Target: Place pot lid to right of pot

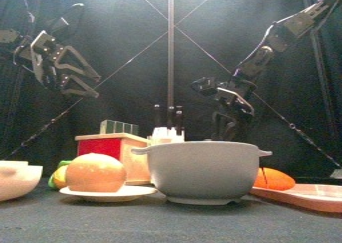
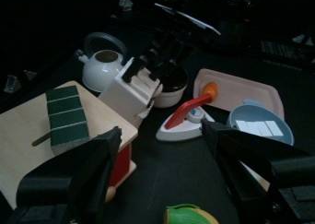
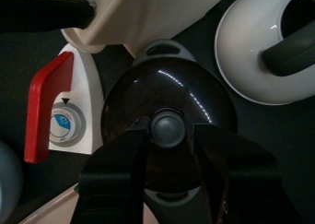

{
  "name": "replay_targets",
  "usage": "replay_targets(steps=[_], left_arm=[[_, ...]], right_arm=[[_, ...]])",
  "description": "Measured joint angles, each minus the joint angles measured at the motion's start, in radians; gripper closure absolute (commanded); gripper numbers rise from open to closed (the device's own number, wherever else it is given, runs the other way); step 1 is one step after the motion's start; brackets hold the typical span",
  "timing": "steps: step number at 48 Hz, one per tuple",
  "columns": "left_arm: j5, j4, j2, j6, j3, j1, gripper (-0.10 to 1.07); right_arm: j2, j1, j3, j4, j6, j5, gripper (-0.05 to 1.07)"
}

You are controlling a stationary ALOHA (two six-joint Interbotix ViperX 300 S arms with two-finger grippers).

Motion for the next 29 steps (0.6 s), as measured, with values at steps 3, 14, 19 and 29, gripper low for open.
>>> replay_targets(steps=[3, 14, 19, 29], left_arm=[[0.000, 0.000, 0.000, 0.000, 0.000, 0.000, -0.04], [0.002, 0.000, -0.002, 0.000, 0.000, 0.000, -0.04], [0.000, 0.000, 0.000, 0.000, 0.000, 0.000, -0.04], [0.000, 0.000, 0.000, 0.000, 0.000, 0.000, -0.04]], right_arm=[[0.000, 0.000, 0.002, 0.000, 0.000, 0.000, 0.46], [-0.032, 0.006, -0.008, 0.006, 0.006, 0.009, 0.46], [-0.060, 0.006, -0.015, 0.006, 0.005, 0.018, 0.46], [-0.135, 0.008, -0.012, 0.003, 0.005, 0.055, 0.46]])
